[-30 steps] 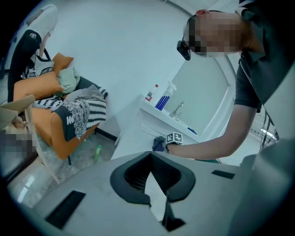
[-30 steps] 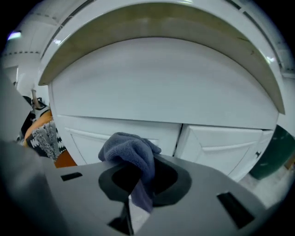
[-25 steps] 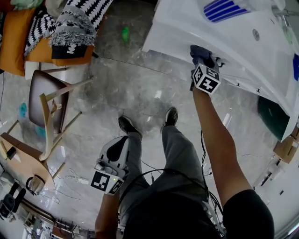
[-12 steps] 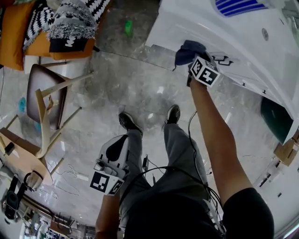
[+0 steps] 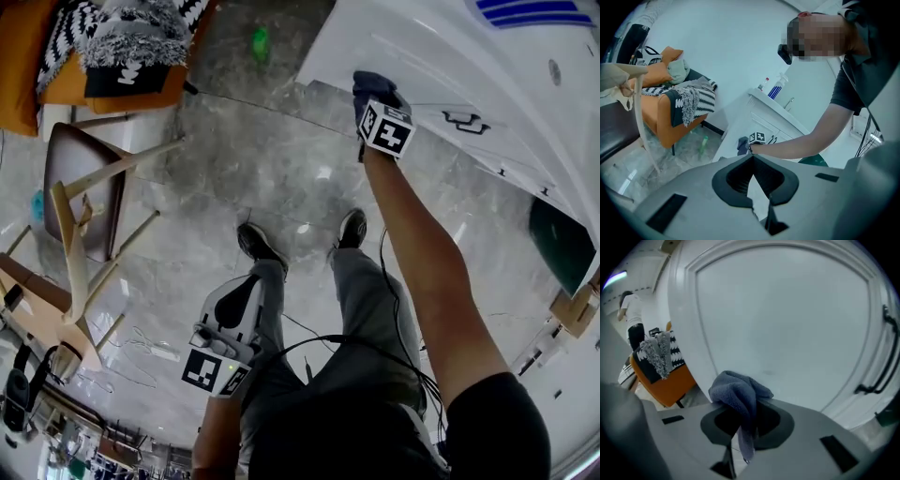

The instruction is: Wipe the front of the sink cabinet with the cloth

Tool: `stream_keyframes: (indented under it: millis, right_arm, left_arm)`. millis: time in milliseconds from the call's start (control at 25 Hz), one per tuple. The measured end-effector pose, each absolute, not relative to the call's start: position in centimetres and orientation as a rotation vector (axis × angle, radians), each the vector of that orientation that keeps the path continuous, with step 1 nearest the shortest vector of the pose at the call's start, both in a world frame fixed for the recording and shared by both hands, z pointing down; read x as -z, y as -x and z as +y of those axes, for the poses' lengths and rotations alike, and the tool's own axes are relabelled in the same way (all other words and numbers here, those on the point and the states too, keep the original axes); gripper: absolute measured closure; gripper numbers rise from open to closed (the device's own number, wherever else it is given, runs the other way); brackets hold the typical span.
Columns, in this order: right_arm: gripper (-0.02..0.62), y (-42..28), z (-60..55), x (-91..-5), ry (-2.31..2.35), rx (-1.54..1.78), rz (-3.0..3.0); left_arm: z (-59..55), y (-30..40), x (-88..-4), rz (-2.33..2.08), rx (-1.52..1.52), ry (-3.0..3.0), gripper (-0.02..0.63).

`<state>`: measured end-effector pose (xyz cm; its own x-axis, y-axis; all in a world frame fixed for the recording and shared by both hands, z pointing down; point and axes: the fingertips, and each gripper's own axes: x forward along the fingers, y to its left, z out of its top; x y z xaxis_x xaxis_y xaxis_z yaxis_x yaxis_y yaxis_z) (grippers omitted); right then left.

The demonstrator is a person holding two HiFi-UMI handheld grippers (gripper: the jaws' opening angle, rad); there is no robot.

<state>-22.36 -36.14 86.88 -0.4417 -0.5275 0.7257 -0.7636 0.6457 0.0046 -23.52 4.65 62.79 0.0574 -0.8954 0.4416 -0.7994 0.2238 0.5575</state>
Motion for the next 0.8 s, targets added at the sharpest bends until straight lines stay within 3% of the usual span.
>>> stream_keyframes:
  millis: [120, 240, 600, 800]
  right_arm:
    - [0.545, 26.6, -34.4, -89.1, -0.904, -0.429, -2.21]
    - [0.545, 26.2, -34.5, -91.3, -0.876, -0.439, -2.22]
    - [0.545, 12.2, -40.5, -98.4, -0.98, -0.278, -1.938]
    - [0.545, 17.8, -37.8, -102.0, -0.916, -0.426, -1.92]
  left_arm:
    - [5.2, 23.8, -64.9, -1.748, 0.149, -1.558, 0.601]
    - [5.2, 23.6, -66.8, -1.748, 0.154, -1.542, 0.601]
    - [4.7, 23.0, -71.2, -1.742, 0.218, -1.505, 0.601]
    - [5.2, 22.7, -72.5, -1.733, 0.201, -1.487, 0.601]
